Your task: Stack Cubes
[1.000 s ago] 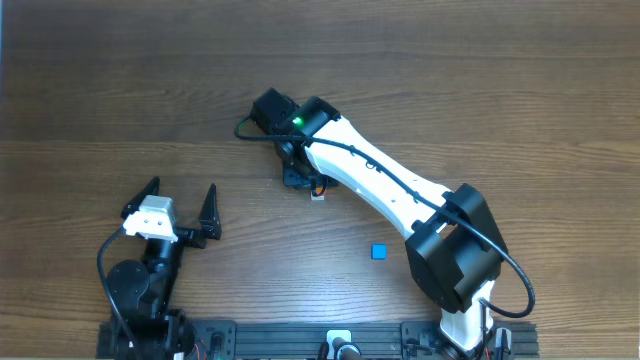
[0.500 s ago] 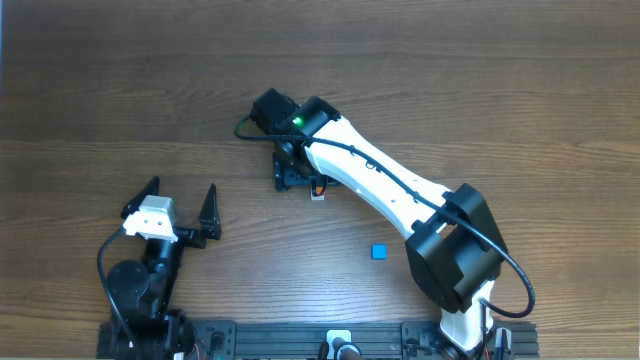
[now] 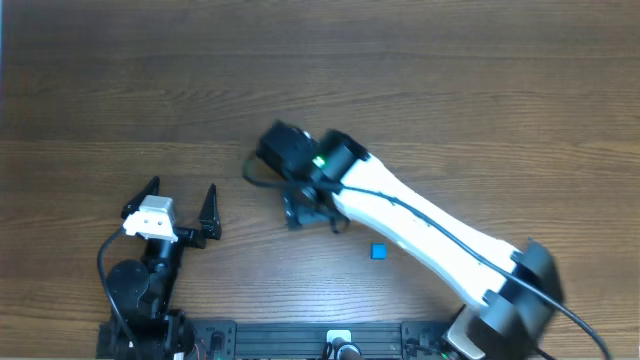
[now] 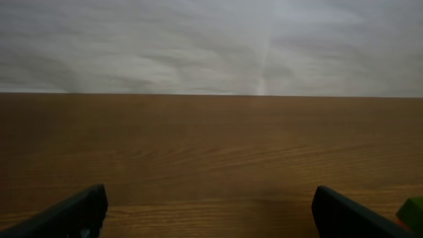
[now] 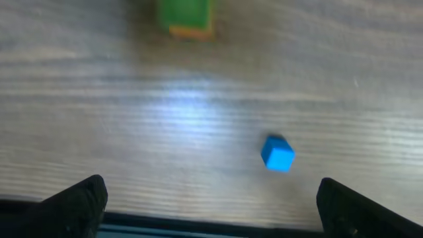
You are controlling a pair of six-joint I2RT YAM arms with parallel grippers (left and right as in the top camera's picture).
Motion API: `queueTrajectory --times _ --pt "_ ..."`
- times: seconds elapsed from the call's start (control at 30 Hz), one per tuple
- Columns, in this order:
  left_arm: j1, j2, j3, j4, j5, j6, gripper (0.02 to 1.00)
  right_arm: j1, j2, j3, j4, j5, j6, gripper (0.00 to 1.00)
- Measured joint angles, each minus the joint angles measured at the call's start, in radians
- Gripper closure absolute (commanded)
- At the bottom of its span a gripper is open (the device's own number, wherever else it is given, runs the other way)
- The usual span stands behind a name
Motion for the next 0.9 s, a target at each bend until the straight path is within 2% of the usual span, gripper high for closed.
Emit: queueTrajectory --times 0.23,0.43,0.83,0.9 --pt "0.0 0.0 0.0 0.0 0.0 0.0 0.018 -0.016 -0.186 -0.365 0.197 -0.041 0.036 0.012" --pt "0.0 0.0 0.0 0.0 0.0 0.0 0.018 -0.063 -0.217 -0.6 0.406 -0.075 0.071 0.009" --pt "0.0 0.0 0.0 0.0 0.0 0.0 0.018 -0.141 -0.217 -0.739 0.499 -0.105 0.076 0.007" --pt "0.0 0.0 0.0 0.0 0.0 0.0 0.018 -0.143 -0.217 -0.743 0.505 -0.105 0.076 0.04"
